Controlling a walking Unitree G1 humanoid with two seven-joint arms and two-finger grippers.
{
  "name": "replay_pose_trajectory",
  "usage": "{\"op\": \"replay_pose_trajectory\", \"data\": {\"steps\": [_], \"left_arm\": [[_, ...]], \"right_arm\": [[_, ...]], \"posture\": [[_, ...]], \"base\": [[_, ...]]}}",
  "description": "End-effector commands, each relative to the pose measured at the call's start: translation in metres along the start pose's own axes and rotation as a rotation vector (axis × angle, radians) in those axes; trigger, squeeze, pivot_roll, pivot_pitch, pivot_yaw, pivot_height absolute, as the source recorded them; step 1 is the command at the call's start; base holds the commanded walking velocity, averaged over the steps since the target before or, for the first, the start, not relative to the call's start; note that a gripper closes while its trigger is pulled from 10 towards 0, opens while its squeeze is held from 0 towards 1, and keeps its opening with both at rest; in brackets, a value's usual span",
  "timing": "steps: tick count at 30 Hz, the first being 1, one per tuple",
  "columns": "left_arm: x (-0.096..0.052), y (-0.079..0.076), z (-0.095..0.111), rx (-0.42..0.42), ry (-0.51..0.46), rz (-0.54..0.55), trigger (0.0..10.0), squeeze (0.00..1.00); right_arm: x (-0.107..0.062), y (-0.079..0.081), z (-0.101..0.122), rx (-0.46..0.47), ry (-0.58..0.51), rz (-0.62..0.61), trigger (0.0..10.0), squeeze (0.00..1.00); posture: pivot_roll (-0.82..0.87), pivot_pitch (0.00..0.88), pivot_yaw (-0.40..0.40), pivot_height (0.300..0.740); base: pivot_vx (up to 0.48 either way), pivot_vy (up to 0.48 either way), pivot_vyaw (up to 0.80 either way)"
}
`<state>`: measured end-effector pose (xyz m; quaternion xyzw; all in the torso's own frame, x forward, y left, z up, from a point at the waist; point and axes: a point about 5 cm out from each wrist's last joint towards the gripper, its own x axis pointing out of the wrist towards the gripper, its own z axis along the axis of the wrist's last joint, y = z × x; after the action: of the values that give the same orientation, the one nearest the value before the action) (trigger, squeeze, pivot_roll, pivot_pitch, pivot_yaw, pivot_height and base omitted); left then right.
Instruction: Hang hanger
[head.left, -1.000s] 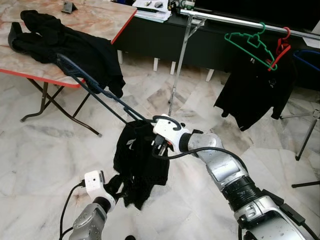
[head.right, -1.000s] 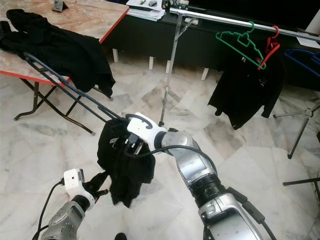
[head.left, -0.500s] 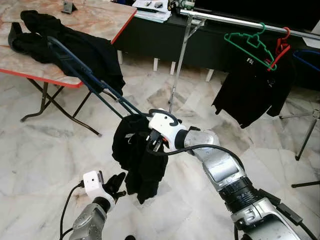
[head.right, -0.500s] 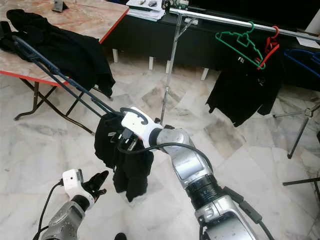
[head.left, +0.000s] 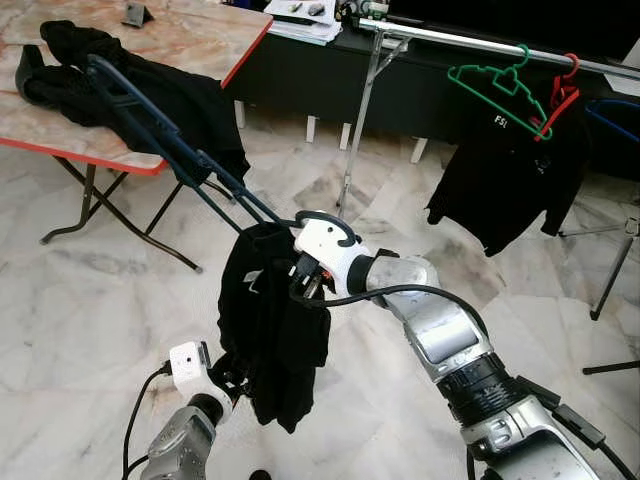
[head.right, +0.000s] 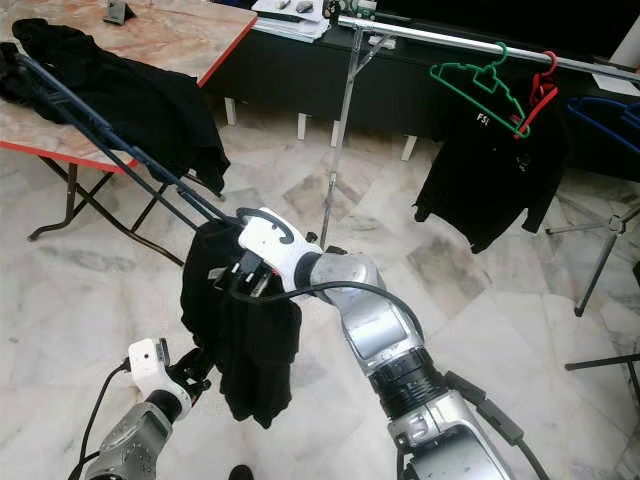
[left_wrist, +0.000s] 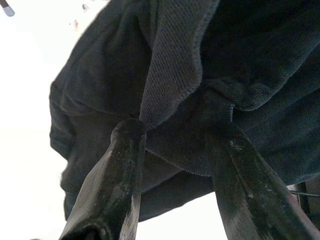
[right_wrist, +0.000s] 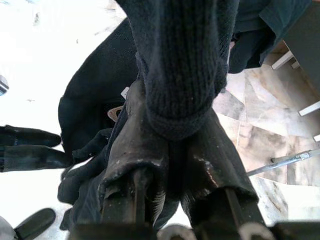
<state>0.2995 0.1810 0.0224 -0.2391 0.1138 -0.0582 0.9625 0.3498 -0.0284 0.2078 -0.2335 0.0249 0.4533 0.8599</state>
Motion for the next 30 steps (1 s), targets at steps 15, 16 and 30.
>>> {"op": "replay_pose_trajectory", "data": {"steps": [15,16,30], "left_arm": [[-0.001,0.007,0.001,0.011,-0.032,0.097,10.0,0.00],[-0.001,0.008,0.002,0.011,-0.035,0.093,10.0,0.00],[-0.006,0.007,0.010,0.019,-0.091,0.028,10.0,0.00]], "right_arm": [[-0.002,0.011,0.015,-0.013,-0.064,0.046,10.0,0.00],[-0.002,0.011,0.015,-0.014,-0.064,0.046,10.0,0.00],[-0.002,0.009,0.013,-0.011,-0.050,0.029,10.0,0.00]], "posture": [[0.04,0.200,-0.133,0.740],[0.04,0.200,-0.133,0.740],[0.05,0.199,-0.130,0.740]], "base": [[0.000,0.000,0.00],[0.000,0.000,0.00],[0.000,0.000,0.00]]}}
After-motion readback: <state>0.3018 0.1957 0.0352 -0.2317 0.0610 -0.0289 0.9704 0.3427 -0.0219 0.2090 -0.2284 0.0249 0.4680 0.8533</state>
